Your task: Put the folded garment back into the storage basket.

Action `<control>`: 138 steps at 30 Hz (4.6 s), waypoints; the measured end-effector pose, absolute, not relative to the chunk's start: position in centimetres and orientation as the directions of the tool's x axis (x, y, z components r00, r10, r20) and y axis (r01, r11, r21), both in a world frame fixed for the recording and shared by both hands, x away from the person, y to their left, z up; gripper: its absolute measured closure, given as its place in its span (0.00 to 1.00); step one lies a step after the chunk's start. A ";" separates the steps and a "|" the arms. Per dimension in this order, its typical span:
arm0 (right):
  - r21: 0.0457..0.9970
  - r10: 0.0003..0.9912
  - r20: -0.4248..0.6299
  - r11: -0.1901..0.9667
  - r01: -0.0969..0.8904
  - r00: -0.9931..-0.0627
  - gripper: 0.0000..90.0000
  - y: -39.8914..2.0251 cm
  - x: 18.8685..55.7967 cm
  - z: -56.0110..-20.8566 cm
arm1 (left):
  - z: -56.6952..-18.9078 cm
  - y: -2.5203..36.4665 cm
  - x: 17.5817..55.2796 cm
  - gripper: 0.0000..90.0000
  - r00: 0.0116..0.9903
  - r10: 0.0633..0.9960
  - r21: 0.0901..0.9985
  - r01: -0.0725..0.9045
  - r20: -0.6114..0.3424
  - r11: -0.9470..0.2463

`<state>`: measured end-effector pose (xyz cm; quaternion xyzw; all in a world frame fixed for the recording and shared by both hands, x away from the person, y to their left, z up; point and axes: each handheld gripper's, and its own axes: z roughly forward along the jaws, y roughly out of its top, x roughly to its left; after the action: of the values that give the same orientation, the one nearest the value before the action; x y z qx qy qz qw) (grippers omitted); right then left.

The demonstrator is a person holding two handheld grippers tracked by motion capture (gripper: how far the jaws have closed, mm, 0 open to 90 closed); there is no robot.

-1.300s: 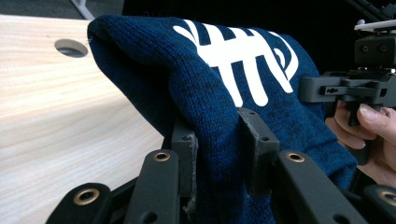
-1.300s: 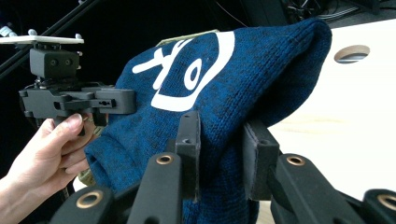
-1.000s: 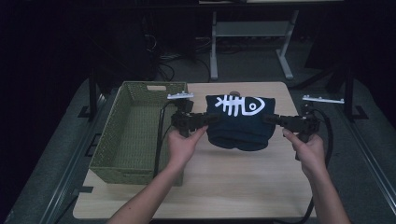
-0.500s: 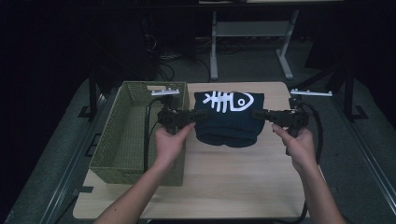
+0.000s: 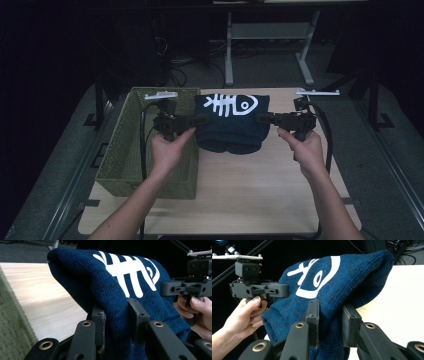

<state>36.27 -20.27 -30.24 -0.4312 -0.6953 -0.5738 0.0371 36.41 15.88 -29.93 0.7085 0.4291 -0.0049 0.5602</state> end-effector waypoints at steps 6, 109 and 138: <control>0.771 0.547 0.538 -0.010 0.637 -0.642 0.79 -18.5 36.8 -29.7 | -29.6 17.3 36.3 0.77 0.629 0.616 0.795 0.606 -0.474 -0.008; 0.693 0.501 0.572 0.130 0.709 -0.650 0.78 3.3 41.0 -35.3 | -33.7 36.2 35.3 0.76 0.359 0.777 0.686 0.716 -0.517 0.126; 0.681 0.550 0.545 0.150 0.717 -0.633 0.77 3.7 40.7 -37.9 | -35.4 36.2 36.1 0.74 0.317 0.828 0.654 0.752 -0.463 0.078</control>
<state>40.65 3.74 -37.87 -0.4200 -0.7537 -0.4984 0.0837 36.09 36.25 -35.39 0.6775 0.5830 0.0424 0.4464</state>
